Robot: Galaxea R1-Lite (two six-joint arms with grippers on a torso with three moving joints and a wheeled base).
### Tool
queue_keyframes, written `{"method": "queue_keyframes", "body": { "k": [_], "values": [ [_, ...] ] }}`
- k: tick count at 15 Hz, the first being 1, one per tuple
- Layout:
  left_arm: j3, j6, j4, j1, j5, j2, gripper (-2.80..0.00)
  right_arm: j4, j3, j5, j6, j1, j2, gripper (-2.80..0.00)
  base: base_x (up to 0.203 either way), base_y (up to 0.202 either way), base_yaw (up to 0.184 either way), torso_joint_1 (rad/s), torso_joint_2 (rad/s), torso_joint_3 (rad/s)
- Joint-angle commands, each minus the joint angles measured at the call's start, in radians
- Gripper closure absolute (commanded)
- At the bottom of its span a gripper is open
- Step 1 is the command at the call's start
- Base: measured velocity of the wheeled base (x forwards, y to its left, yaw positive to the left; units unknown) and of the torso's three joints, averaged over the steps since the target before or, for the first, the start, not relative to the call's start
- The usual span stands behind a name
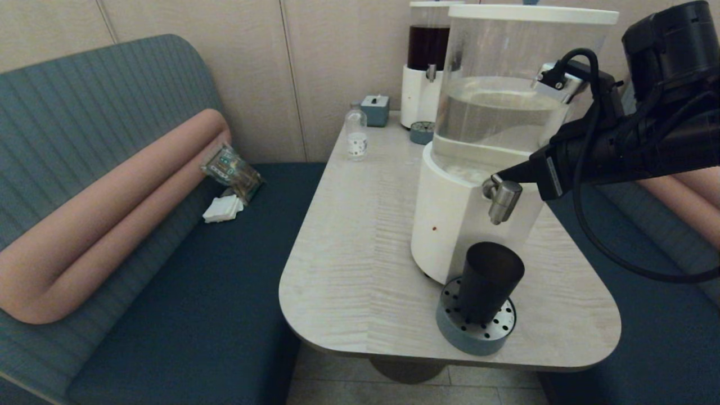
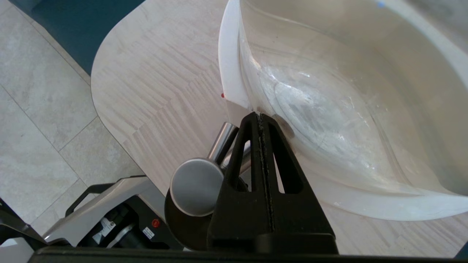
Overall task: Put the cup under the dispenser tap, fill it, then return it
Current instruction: Turn on the faucet
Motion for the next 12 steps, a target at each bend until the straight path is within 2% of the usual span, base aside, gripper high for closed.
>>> {"method": "queue_keyframes", "body": {
  "k": [1, 12],
  "values": [
    [0.0, 0.001, 0.001, 0.0, 0.0, 0.002, 0.0, 0.002, 0.002, 0.005, -0.002, 0.001, -0.007, 0.0, 0.0, 0.0, 0.0, 0.0, 0.0, 0.0],
    [0.0, 0.001, 0.001, 0.0, 0.0, 0.002, 0.0, 0.003, 0.003, 0.054, 0.0, 0.004, -0.001, 0.0, 0.0, 0.0, 0.0, 0.0, 0.0, 0.0]
  ]
}}
